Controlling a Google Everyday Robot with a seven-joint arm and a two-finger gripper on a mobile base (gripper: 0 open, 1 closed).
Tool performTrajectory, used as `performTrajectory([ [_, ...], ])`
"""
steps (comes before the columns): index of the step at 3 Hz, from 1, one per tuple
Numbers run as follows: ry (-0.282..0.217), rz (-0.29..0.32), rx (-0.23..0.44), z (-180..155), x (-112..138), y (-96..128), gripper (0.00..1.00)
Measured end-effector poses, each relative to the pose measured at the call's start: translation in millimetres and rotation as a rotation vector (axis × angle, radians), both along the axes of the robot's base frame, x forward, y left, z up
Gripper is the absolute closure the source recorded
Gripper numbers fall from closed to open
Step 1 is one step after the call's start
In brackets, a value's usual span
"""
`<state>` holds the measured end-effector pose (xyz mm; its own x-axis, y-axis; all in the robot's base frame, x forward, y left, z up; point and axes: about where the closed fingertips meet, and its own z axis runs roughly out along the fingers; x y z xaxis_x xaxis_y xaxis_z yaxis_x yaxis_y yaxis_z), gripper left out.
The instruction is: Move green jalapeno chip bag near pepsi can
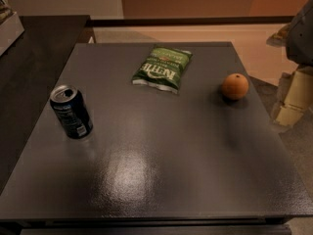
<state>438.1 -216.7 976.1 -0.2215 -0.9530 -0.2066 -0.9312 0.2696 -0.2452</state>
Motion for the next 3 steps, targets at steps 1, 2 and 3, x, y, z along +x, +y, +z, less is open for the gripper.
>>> performTrajectory([
  [1,0.000,0.000,0.000,0,0,0,0.00],
  [2,-0.024,0.026,0.024,3,10,11,0.00],
  [3,-0.056,0.067,0.066,6,32,30,0.00],
])
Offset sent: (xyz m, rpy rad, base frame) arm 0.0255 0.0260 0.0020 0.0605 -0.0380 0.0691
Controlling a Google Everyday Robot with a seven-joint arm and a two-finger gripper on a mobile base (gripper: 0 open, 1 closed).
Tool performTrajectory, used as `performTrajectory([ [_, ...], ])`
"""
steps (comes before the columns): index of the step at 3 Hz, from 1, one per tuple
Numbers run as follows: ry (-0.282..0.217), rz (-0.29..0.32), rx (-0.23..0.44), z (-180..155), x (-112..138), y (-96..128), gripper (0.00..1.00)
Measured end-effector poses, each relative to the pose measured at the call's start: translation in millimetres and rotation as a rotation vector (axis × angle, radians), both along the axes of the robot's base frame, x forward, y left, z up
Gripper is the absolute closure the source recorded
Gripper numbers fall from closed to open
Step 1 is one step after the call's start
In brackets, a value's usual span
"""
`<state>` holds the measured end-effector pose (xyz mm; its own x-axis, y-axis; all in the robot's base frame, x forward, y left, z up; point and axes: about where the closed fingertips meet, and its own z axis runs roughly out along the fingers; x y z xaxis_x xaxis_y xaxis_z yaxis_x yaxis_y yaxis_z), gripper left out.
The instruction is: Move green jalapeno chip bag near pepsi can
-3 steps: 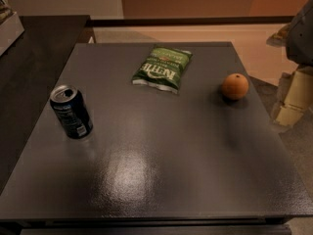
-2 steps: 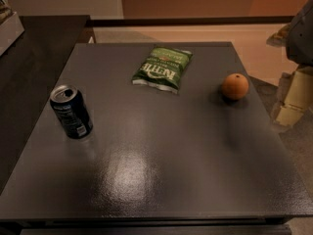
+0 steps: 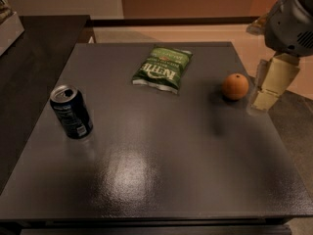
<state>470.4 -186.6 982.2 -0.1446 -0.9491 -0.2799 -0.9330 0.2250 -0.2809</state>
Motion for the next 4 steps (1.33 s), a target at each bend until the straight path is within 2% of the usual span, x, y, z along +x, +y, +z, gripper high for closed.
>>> performTrajectory([
  [2,-0.022,0.049,0.061,-8,57,42,0.00],
  [3,-0.026,0.053,0.070,-20,91,62,0.00],
  [4,-0.026,0.031,0.086,-34,128,75,0.00],
])
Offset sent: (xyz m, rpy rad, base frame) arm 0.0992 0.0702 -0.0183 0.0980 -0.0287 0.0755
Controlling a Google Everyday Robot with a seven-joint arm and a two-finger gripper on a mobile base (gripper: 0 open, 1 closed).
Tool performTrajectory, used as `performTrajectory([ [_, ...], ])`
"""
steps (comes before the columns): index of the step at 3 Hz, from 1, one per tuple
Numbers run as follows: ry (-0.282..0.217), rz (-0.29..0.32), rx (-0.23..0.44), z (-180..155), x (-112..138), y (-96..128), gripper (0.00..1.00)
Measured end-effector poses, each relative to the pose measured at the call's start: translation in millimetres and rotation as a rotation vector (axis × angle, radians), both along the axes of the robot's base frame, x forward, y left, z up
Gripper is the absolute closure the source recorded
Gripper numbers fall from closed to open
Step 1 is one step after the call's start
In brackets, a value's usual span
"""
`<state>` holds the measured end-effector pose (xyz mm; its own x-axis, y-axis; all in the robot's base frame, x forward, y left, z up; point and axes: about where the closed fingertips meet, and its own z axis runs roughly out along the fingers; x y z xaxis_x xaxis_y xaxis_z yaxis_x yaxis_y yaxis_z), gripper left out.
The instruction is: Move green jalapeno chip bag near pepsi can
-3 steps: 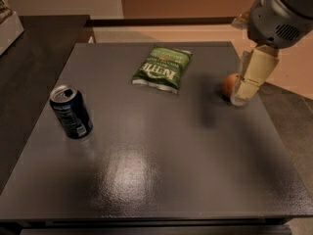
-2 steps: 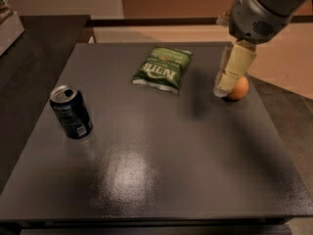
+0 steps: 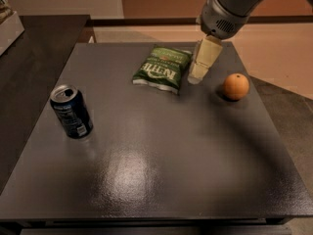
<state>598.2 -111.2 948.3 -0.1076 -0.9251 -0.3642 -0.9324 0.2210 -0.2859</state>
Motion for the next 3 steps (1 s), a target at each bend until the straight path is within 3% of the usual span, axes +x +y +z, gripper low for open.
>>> performTrajectory([
  [2,0.060,-0.016,0.046,-31,60,26,0.00],
  [3,0.104,-0.014,0.075,-46,76,40,0.00],
])
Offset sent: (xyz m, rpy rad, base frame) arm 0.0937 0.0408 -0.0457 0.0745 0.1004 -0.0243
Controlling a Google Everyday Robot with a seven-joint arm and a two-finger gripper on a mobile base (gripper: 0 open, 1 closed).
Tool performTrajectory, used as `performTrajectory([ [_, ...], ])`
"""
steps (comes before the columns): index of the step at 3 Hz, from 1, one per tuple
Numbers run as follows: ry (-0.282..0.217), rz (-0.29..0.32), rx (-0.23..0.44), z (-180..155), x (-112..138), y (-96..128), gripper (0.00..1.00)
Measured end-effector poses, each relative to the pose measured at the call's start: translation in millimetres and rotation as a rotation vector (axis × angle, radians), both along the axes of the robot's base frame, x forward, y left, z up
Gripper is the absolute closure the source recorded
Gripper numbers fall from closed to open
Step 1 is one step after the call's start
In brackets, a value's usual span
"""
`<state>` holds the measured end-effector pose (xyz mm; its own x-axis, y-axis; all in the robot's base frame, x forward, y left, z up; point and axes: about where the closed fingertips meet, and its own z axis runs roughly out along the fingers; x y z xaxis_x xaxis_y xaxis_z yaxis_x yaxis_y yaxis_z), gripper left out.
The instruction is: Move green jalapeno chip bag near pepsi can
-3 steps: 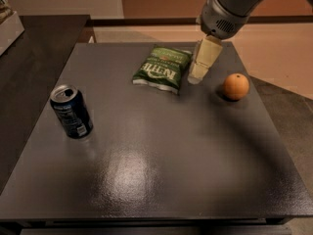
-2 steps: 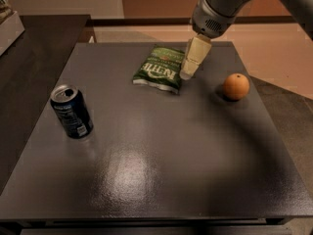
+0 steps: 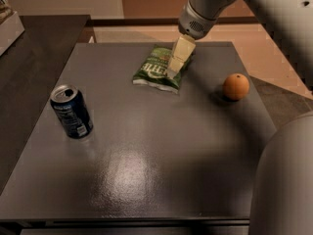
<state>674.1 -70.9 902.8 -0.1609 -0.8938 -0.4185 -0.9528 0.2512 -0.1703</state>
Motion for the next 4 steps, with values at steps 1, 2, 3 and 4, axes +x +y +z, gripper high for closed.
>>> performTrajectory([
  [1,0.054,0.011,0.025,-16,5,14,0.00],
  [2,0.095,0.026,0.046,-27,3,27,0.00],
  [3,0.105,0.016,0.051,-38,5,31,0.00],
  [4,0.107,0.003,0.051,-48,9,32,0.00],
])
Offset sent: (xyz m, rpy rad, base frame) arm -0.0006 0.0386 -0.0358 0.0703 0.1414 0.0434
